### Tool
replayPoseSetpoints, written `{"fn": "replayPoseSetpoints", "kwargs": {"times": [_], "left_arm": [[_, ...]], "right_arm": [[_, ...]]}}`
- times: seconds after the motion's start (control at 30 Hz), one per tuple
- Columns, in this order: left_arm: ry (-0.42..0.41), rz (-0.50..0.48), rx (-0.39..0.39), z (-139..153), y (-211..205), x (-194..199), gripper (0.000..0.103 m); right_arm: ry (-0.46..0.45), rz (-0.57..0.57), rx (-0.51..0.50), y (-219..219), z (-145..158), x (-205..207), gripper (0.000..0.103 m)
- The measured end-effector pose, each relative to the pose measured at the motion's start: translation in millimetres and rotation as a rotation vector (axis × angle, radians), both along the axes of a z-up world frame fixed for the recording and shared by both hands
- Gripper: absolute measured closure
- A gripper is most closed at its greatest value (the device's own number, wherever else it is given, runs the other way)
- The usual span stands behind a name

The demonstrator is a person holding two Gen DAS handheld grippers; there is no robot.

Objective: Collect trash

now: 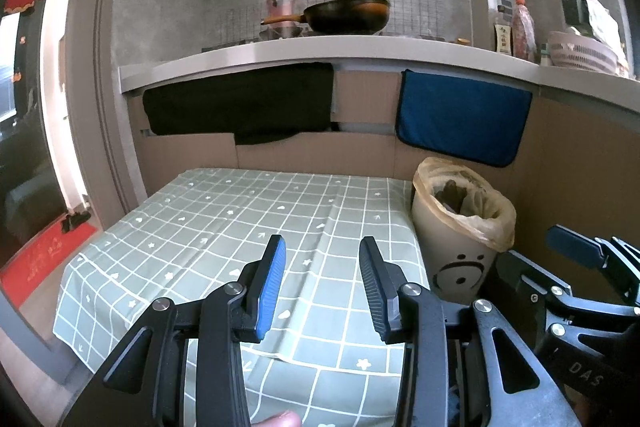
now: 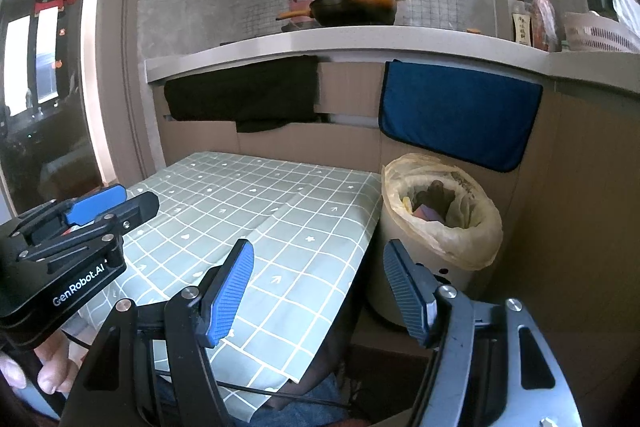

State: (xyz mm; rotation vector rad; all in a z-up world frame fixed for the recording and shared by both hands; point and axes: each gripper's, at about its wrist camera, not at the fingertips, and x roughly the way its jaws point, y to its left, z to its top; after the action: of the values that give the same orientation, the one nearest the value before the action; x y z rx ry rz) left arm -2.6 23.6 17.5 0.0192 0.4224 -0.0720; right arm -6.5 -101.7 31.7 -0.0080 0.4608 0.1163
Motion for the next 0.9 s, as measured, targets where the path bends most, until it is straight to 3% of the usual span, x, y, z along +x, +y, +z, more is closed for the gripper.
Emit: {"fn": "replayPoseSetpoints", "kwargs": {"times": [0.9], "left_arm": [[-0.004,-0.037,-0.006,-0.6,-2.5,1.7,0.064]], "right_arm": [[-0.001,-0.019,0.014,-3.2,1.3,-5.9,0.038]]}}
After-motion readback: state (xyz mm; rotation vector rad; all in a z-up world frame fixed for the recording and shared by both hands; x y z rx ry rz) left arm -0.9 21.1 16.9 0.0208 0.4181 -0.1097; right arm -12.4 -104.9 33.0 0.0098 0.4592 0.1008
